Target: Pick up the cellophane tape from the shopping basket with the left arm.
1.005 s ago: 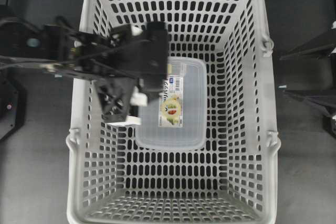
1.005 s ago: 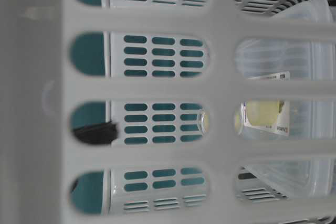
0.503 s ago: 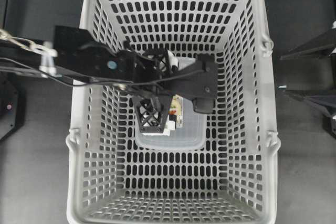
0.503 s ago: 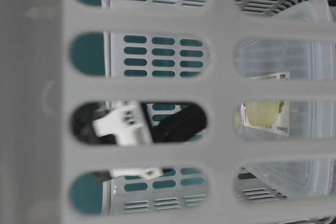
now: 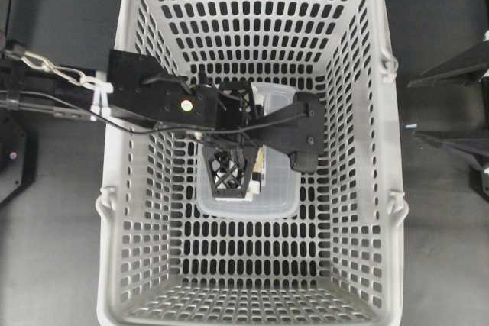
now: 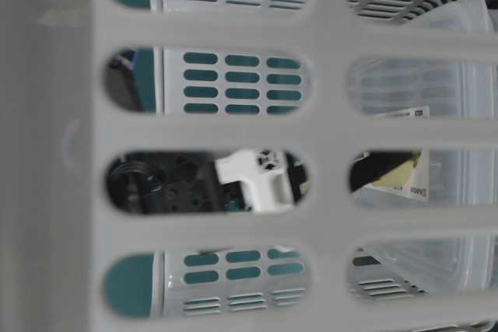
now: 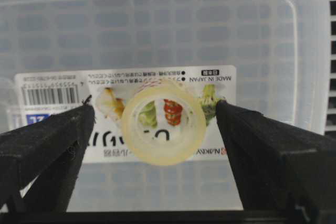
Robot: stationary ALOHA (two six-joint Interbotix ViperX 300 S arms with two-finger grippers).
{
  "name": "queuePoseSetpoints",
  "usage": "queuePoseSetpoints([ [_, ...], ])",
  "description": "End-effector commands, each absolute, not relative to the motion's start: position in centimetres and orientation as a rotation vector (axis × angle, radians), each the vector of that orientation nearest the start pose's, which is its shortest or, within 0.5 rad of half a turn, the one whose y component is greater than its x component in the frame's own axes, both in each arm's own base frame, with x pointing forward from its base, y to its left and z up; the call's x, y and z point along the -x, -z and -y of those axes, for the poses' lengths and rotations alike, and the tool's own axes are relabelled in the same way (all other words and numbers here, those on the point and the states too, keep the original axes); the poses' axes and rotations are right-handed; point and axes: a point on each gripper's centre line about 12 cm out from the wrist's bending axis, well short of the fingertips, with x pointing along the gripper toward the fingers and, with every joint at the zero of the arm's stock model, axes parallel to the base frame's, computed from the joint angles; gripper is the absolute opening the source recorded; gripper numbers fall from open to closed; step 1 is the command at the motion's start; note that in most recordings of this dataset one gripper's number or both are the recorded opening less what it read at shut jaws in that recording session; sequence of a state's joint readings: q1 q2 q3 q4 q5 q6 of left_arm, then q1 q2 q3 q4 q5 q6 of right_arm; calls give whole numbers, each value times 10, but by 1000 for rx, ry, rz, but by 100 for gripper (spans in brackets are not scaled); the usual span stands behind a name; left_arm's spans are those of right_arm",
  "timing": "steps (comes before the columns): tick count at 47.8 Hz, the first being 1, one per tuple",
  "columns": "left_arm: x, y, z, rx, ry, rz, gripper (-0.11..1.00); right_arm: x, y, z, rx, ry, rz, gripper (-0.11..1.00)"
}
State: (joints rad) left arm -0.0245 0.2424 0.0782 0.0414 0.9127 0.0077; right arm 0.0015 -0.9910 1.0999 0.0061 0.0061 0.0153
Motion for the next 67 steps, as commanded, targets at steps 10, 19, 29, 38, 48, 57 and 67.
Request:
queuePoseSetpoints([
  [10,-454,-199,9,-75,20,-1220,83,-199,-303,-1,-26,-2,-92,76],
  [19,-455,-212,10,-79,23,-1199,50,-199,-302,-1,-24,-3,-92,76],
  [29,-453,-257,12,-78,22,-1155,50,-199,-302,-1,-24,-2,-94,76],
  [38,-444,-317,23,-87,37,-1158,50,-199,-302,-1,-26,-3,-94,76],
  [48,-436,-367,25,-85,35,-1154,50,-199,-302,-2,-26,-8,-92,76],
  [57,-437,-378,24,-84,34,-1144,50,-199,-302,-2,-27,-9,-92,76],
  [67,-438,-376,20,-79,25,-1147,50,-199,-302,-3,-25,-13,-94,76],
])
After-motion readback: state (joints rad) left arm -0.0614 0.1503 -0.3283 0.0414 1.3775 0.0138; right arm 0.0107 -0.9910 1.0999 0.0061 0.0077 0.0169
